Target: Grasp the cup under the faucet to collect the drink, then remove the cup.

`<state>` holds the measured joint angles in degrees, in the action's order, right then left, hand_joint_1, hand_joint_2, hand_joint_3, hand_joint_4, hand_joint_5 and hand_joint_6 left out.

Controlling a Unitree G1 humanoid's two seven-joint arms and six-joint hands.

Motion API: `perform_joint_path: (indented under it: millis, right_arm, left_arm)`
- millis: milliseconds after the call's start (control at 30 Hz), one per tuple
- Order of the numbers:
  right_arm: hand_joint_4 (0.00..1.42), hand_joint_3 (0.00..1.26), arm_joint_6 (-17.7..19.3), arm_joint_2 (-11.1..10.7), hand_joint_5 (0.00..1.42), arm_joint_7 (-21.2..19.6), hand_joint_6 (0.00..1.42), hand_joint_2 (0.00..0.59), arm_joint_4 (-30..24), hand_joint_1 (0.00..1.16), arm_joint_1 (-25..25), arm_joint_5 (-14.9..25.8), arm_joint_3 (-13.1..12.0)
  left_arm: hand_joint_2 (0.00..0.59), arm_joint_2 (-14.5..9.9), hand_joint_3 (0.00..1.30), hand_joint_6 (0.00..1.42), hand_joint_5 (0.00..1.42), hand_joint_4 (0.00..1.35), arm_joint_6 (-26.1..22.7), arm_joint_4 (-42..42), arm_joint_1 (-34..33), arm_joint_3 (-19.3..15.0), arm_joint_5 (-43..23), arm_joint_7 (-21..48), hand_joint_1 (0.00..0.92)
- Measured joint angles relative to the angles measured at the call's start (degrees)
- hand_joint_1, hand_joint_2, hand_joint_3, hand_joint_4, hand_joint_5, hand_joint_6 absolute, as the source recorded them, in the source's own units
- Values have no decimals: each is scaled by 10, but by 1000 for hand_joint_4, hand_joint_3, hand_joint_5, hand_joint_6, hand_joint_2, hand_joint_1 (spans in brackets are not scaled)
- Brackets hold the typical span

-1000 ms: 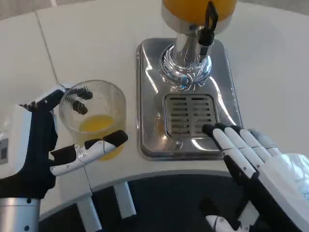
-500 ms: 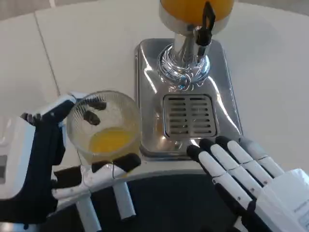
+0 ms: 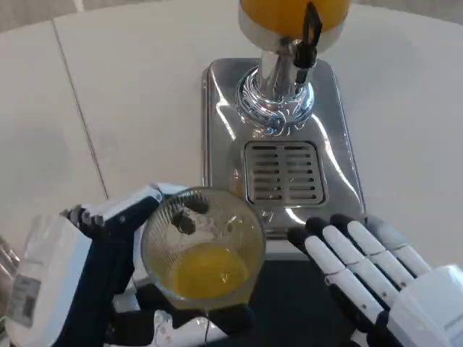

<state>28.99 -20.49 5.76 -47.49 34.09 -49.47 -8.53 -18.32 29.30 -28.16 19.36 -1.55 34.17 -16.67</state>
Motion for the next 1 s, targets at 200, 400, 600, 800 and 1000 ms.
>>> perform_joint_path:
  millis: [200, 400, 600, 800, 1000]
  right_arm:
    - [0, 0, 2, 23, 0, -2, 0, 533, -23, 188, 30, 0, -1]
    - [0, 0, 2, 35, 0, 3, 0, 533, -48, 182, 40, 0, 0]
    - [0, 0, -9, 67, 0, 16, 0, 533, -60, 177, 43, -7, 23]
    - [0, 0, -10, 75, 0, 18, 0, 533, -61, 173, 43, -12, 32]
    - [0, 0, -9, 86, 0, 17, 0, 533, -61, 170, 48, -21, 34]
  left_arm:
    - [0, 3, 1149, 1424, 1424, 1277, 23, 0, 11, -1, 0, 11, 756]
    - [0, 2, 1149, 1424, 1424, 1263, 45, 0, 24, -8, -4, 24, 755]
    - [0, 8, 1149, 1424, 1424, 1263, 48, -2, 27, -9, -10, 42, 755]
    - [0, 18, 1149, 1424, 1424, 1263, 48, -5, 27, -10, -11, 50, 755]
    - [0, 28, 1149, 1424, 1424, 1263, 47, -5, 25, -18, -4, 52, 755]
